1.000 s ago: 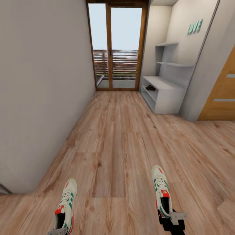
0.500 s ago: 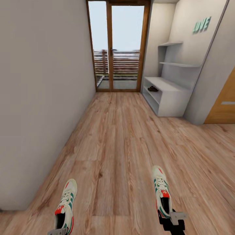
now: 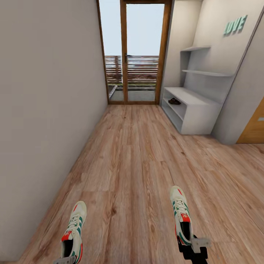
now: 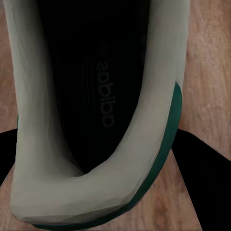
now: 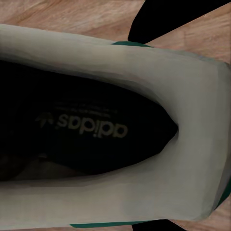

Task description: Pick up the two gym shoes and the two sandals from the corridor floor and place them onto the hallstand (shoe rack) in the corridor, making sure they are on the rack and not on the floor. Arrange them so the two gym shoes are next to each other and the two sandals are next to each other.

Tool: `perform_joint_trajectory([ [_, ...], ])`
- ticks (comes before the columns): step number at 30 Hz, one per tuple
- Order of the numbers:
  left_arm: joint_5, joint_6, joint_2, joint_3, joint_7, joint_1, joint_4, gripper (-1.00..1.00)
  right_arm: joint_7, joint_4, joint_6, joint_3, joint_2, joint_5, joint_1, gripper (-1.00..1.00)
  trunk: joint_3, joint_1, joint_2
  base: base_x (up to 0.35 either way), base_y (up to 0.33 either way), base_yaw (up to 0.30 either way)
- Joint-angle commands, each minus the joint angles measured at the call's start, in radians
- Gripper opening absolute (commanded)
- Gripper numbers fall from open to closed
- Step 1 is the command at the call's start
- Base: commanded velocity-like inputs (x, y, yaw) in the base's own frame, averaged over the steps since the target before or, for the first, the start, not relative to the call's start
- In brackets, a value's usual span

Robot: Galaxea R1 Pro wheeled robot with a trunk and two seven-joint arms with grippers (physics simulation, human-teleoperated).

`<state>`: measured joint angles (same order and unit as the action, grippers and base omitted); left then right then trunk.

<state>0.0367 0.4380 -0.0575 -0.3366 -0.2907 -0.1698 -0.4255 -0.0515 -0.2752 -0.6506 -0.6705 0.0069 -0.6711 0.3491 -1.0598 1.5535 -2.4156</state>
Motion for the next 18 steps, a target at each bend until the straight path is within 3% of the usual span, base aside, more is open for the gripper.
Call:
perform_joint_trajectory([
  [1, 0.003, 0.002, 0.001, -0.009, -0.010, -0.001, 0.001, -1.00, -0.005, -0.001, -0.003, -0.008, 0.001, -0.004, 0.001, -1.00, -0.001, 0.000, 0.000, 0.338, 0.004, 0.000],
  [18, 0.003, 0.002, 0.001, -0.009, -0.010, -0.001, 0.001, -1.00, -0.005, 0.025, -0.003, -0.009, 0.001, -0.004, 0.001, -1.00, -0.001, 0.000, 0.000, 0.338, 0.001, 0.000],
])
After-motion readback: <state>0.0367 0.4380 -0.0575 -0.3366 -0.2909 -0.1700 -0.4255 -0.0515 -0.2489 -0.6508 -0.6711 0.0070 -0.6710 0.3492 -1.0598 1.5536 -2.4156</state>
